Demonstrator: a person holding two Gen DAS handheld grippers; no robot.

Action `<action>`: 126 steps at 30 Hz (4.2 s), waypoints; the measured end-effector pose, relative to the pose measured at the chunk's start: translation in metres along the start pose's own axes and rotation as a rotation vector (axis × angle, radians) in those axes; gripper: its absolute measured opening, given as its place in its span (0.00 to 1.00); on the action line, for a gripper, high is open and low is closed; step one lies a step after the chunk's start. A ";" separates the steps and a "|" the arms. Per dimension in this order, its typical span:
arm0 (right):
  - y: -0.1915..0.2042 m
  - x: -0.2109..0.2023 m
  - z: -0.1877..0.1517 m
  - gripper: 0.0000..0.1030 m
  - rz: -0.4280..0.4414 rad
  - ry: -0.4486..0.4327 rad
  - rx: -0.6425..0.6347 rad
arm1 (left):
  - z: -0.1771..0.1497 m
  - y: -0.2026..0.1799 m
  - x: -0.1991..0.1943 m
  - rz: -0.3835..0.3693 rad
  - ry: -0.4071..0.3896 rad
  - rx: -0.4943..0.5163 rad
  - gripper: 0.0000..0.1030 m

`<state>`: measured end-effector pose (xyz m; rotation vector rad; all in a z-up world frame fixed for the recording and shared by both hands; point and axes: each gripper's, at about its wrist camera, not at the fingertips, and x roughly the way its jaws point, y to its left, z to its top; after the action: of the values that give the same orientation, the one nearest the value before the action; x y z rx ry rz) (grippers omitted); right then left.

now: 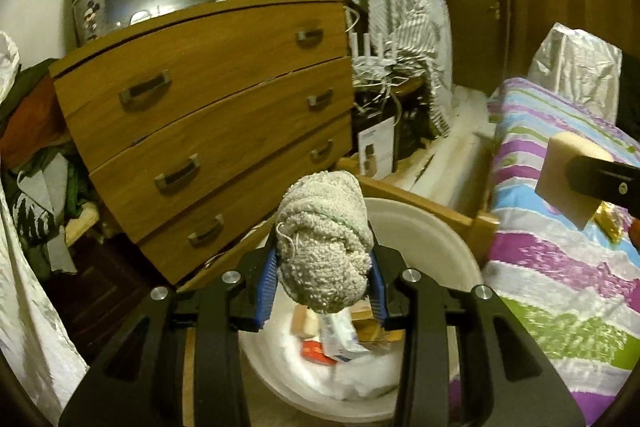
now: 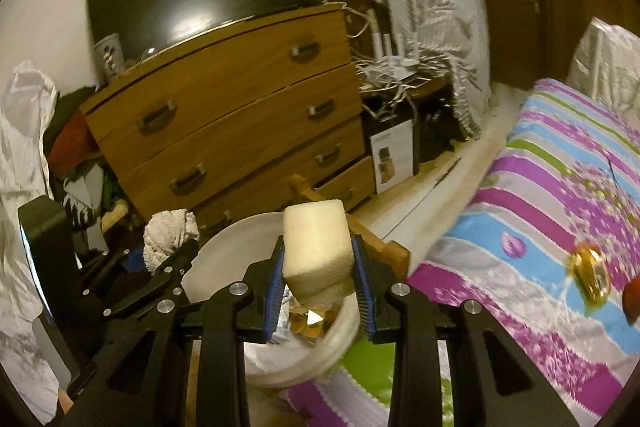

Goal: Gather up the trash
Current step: 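Open both tools to drop cloth ball and sponge into the bucket, then move both open tools back toward the trash on the bed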

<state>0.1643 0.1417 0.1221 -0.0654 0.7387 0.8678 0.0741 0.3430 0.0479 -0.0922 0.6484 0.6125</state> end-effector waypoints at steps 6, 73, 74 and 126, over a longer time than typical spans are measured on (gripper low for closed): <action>0.024 0.030 0.012 0.32 0.016 0.050 -0.045 | 0.000 0.014 0.016 0.018 0.028 -0.002 0.35; 0.051 0.061 0.013 0.54 0.048 0.084 -0.129 | -0.010 0.026 0.035 0.047 0.059 -0.007 0.74; 0.049 0.061 0.013 0.54 0.049 0.083 -0.122 | -0.011 0.027 0.035 0.050 0.062 -0.009 0.74; -0.418 -0.319 -0.368 0.68 -0.661 -0.148 0.561 | -0.139 -0.360 -0.091 -0.521 0.066 0.500 0.94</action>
<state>0.1217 -0.4734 -0.0579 0.2419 0.7332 0.0205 0.1445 -0.0353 -0.0472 0.1837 0.7883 -0.0640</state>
